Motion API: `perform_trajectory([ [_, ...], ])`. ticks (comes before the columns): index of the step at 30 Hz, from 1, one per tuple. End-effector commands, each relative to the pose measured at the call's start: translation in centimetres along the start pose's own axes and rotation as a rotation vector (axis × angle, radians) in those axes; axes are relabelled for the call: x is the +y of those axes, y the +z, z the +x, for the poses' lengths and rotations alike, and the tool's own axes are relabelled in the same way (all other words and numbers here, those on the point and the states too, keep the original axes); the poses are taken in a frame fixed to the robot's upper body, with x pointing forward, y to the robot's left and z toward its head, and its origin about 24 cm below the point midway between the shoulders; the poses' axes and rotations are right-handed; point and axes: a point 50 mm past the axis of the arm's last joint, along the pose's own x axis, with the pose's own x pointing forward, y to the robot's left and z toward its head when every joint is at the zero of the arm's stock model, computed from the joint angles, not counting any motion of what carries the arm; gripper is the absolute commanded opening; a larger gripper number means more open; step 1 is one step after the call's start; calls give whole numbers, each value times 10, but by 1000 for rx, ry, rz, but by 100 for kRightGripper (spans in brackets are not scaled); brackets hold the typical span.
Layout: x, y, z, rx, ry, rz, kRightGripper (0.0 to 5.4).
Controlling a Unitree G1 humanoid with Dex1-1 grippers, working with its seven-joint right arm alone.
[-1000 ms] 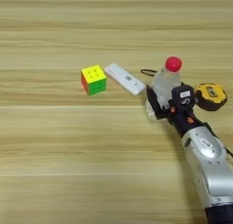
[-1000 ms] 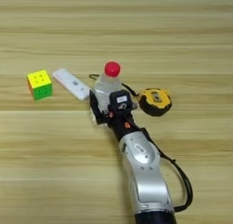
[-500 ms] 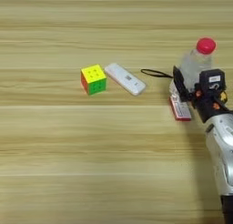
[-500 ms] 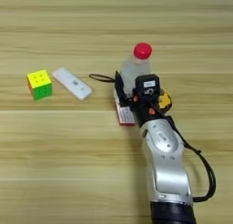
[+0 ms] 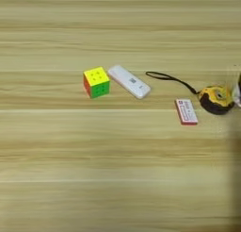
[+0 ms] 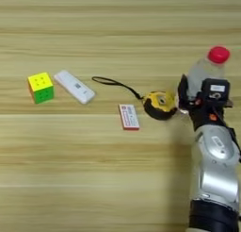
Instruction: Move the objects on the table
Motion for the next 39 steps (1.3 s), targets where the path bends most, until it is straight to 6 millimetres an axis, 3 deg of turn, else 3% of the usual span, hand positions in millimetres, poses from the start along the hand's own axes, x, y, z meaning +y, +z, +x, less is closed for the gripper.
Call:
perform_trajectory([
  [1, -19, 37, 18, -176, -75, -37, 317],
  [8, -25, 33, 20, -174, -115, -74, 316],
  [21, -7, -7, 20, -58, -50, -68, 316],
  [28, -2, -13, 19, -53, -38, -63, 316],
  [29, -2, -13, 19, -54, -39, -63, 352],
  [39, 1, -12, 18, -63, -41, -62, 466],
])
